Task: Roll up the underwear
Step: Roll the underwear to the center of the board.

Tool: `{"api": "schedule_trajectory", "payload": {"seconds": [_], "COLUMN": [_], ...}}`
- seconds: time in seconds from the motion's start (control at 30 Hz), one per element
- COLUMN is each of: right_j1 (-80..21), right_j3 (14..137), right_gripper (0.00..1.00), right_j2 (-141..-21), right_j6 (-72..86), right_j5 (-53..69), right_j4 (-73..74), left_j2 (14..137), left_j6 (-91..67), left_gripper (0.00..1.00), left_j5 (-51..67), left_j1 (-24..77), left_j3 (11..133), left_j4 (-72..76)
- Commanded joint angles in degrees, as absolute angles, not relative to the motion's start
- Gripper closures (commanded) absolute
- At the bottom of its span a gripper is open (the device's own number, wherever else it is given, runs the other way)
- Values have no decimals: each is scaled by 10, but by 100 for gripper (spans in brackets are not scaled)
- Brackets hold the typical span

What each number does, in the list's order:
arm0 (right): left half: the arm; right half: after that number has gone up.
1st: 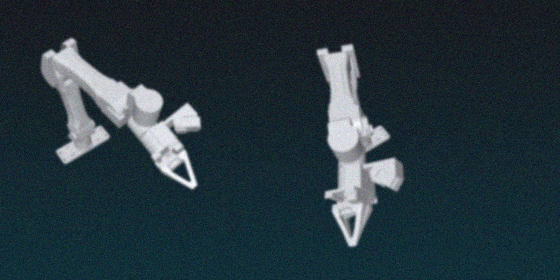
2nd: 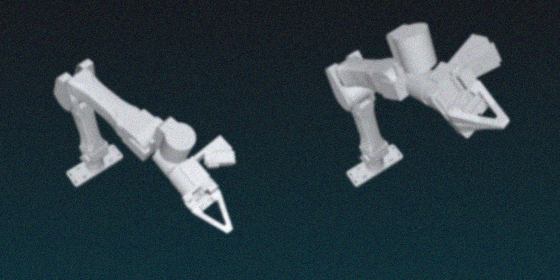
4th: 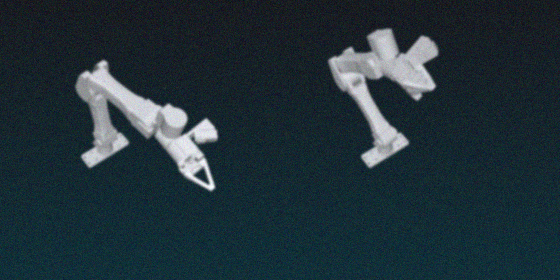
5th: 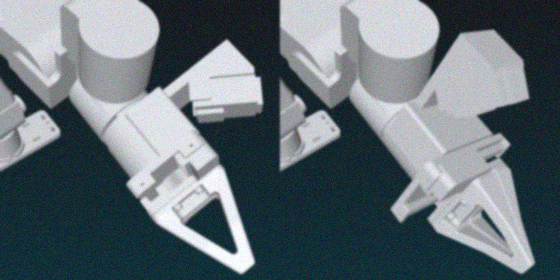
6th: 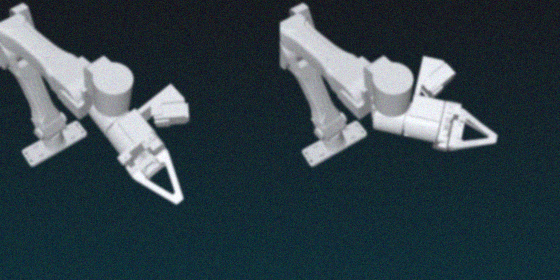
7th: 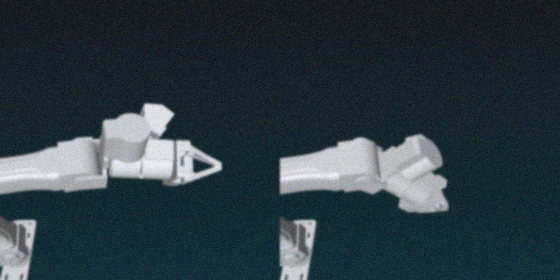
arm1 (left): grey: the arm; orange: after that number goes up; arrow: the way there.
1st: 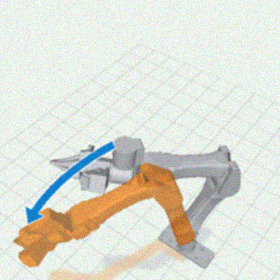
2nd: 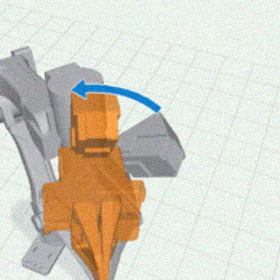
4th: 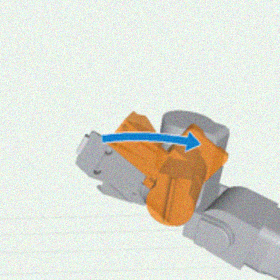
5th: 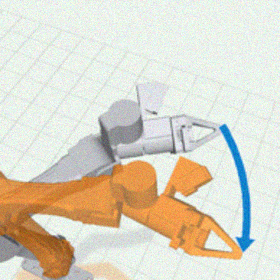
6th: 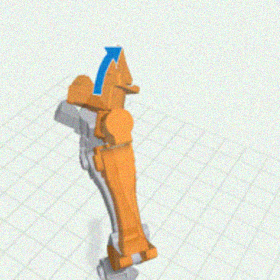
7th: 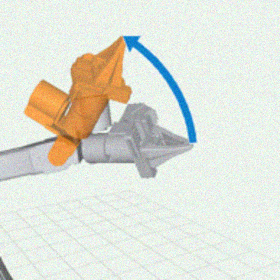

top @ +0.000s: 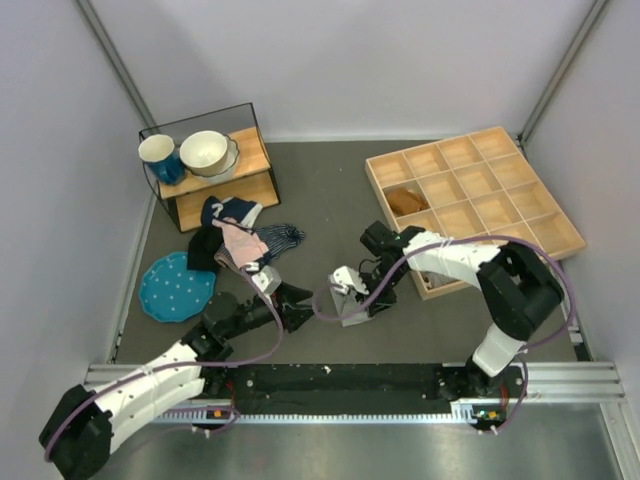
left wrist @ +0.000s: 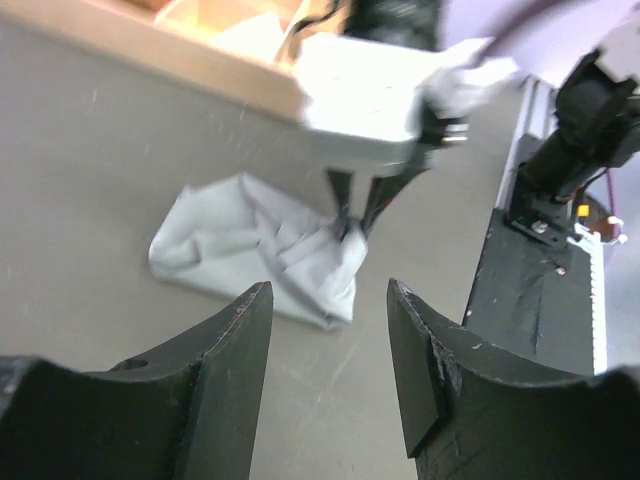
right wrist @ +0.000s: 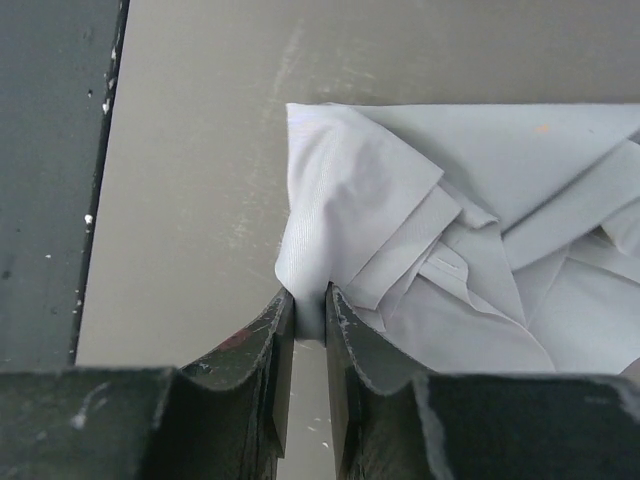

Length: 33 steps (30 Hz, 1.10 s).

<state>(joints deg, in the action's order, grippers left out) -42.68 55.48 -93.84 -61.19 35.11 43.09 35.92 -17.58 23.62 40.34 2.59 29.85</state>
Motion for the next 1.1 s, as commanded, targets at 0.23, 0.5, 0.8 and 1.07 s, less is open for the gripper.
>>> {"api": "schedule_trajectory", "payload": {"seconds": [0.23,0.5,0.8,1.07], "right_j1": [-355,-355,-352,-352], "right_j3": [741,787,795,798], "right_gripper": [81,81,81,81], "right_j2": [-1099,-1143,-1149,-1155], "right_j6": [-640,-650,-653,-652], "right_j5": [474,474,474,468], "right_j4": [655,694,701,703], "left_j2": [521,656,829,903], "left_j6": [40,177,239,258], "left_gripper": [45,40,38,48], "left_j5": [198,64,8,-27], "left_j1": [582,648,664,669], "left_j3": [117,254,360,413], "left_j4": [341,185,104,57]}}
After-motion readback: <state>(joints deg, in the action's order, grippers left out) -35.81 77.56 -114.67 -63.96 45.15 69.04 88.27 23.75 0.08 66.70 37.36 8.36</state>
